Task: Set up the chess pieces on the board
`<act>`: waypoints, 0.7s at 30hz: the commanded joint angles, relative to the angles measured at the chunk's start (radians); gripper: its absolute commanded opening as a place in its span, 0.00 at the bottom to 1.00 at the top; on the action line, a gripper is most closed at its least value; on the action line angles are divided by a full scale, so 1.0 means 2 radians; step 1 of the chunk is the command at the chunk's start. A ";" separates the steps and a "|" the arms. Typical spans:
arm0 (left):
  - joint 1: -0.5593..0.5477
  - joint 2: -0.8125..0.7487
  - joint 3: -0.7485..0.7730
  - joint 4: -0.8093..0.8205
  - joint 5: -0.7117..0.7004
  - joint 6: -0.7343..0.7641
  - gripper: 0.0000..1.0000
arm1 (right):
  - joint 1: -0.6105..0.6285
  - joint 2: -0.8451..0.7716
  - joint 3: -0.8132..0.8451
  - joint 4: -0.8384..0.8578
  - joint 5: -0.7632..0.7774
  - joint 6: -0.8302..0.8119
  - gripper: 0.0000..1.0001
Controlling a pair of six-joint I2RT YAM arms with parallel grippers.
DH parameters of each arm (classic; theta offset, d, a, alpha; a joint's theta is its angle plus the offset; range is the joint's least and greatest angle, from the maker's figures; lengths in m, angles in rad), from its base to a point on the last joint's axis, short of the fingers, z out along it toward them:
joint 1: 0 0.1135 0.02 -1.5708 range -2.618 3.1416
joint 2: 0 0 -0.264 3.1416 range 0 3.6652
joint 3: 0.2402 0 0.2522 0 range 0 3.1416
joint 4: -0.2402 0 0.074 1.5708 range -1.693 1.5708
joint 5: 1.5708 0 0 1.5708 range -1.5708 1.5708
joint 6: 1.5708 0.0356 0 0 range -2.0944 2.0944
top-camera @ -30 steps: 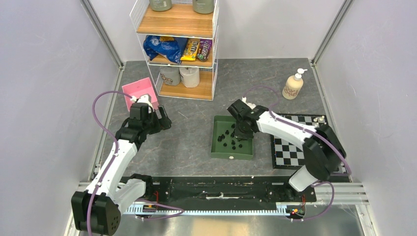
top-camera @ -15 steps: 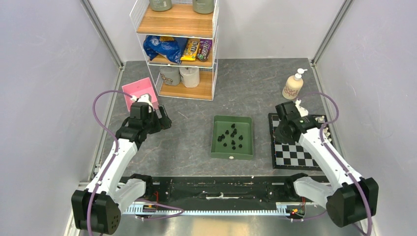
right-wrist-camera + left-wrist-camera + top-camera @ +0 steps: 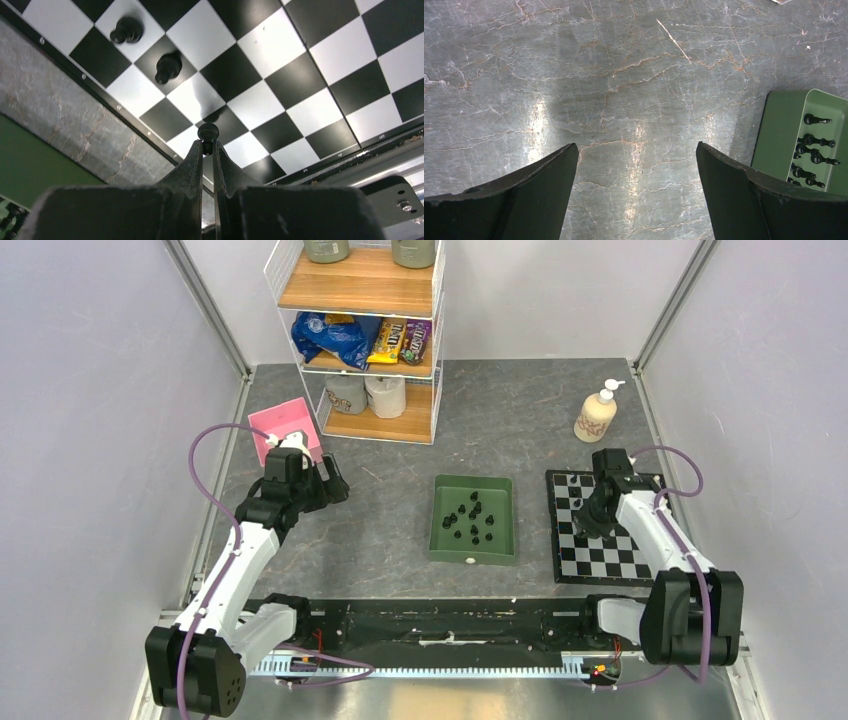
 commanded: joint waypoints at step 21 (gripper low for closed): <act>0.000 0.001 0.018 0.006 0.006 -0.002 0.95 | -0.045 0.041 0.006 0.074 -0.032 -0.045 0.22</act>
